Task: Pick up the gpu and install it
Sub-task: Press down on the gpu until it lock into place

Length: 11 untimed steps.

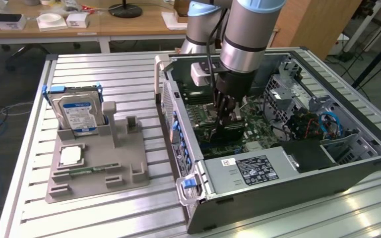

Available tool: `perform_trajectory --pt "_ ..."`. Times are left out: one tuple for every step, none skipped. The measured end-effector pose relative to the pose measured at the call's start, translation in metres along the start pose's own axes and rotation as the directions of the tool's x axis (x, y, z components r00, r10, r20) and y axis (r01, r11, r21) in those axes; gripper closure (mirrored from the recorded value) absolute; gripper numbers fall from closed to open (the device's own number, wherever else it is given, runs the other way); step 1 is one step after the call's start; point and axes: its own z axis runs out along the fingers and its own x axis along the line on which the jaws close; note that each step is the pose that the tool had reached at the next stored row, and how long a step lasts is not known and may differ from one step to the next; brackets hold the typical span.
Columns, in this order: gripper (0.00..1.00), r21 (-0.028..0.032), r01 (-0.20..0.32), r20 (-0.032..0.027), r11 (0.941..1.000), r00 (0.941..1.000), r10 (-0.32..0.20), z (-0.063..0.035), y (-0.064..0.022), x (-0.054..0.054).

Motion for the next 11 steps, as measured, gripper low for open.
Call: perform_trajectory --pt "0.89 0.0 0.0 -0.0001 1.0 1.0 0.0 0.0007 0.0 0.0" --pt "0.89 0.0 0.0 -0.0003 1.0 1.0 0.0 0.0015 0.0 0.0" --pt "0.89 0.0 0.0 -0.001 1.0 1.0 0.0 0.0022 0.0 0.0" --pt "0.89 -0.0002 0.0 -0.0021 1.0 1.0 0.0 0.0025 0.0 0.0" --pt "0.89 -0.0003 0.0 -0.003 1.0 1.0 0.0 0.0026 0.0 0.0" --pt "0.89 -0.0002 0.0 -0.0043 1.0 1.0 0.0 0.0029 0.0 0.0" --pt "0.89 -0.0002 0.0 -0.0059 1.0 1.0 0.0 0.0034 0.0001 0.0" --pt "0.89 0.0 0.0 -0.0072 1.0 1.0 0.0 0.004 0.0 0.0" --pt "0.89 0.0 0.0 -0.0081 1.0 1.0 0.0 0.0044 0.0 0.0" --pt "0.89 -0.0001 0.0 -0.0082 1.0 1.0 0.0 0.0044 0.0 0.0" --pt "0.89 0.0 0.0 -0.008 1.0 1.0 0.0 0.0045 0.0 0.0"
